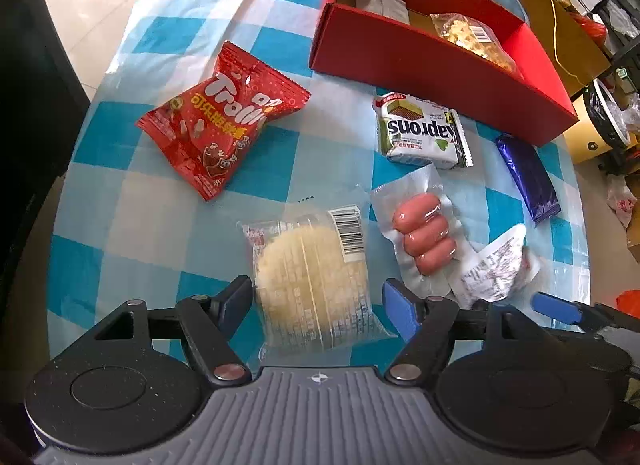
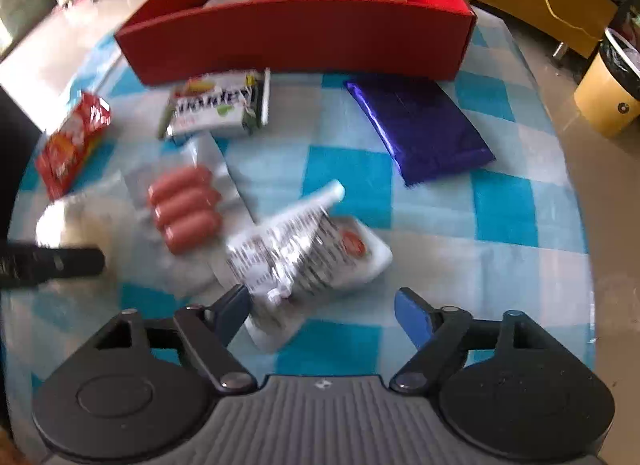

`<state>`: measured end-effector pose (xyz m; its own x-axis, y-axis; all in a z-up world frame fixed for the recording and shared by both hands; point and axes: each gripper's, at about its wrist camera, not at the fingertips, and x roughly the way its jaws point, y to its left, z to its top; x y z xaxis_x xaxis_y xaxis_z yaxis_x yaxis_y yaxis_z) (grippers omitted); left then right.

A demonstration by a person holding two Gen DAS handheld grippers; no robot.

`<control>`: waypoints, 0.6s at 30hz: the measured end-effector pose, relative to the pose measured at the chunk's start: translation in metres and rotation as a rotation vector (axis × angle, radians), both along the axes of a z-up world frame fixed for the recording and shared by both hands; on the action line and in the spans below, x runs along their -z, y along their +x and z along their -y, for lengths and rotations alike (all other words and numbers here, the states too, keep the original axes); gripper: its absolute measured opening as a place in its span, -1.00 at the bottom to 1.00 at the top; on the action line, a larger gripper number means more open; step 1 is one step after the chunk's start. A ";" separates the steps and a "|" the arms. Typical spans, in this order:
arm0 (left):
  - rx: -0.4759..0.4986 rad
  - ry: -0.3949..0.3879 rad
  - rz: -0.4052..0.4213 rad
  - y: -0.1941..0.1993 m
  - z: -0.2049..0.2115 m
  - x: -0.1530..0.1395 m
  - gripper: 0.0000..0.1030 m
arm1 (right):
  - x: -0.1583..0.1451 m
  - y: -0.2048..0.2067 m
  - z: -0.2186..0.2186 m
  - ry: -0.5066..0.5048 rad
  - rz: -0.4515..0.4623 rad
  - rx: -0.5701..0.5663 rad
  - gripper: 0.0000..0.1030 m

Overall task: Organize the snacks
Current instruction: 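Grasp the white foil sauce packet with right tool while left tool holds the cake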

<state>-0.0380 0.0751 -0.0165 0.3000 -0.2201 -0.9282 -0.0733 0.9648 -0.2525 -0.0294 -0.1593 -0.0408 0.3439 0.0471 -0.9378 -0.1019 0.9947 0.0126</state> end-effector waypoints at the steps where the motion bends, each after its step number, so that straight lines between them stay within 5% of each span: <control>1: 0.004 0.000 -0.001 0.000 0.001 0.000 0.51 | 0.000 -0.001 0.006 -0.046 0.004 0.002 0.51; 5: 0.010 0.001 -0.003 -0.001 0.003 0.001 0.53 | -0.006 0.000 0.030 -0.089 0.017 0.063 0.52; 10: 0.013 0.002 0.004 -0.002 0.005 -0.001 0.53 | -0.027 0.013 0.035 0.084 0.075 0.096 0.52; 18: 0.014 0.030 -0.001 -0.002 0.006 0.004 0.57 | 0.004 0.030 0.009 0.016 0.040 0.078 0.49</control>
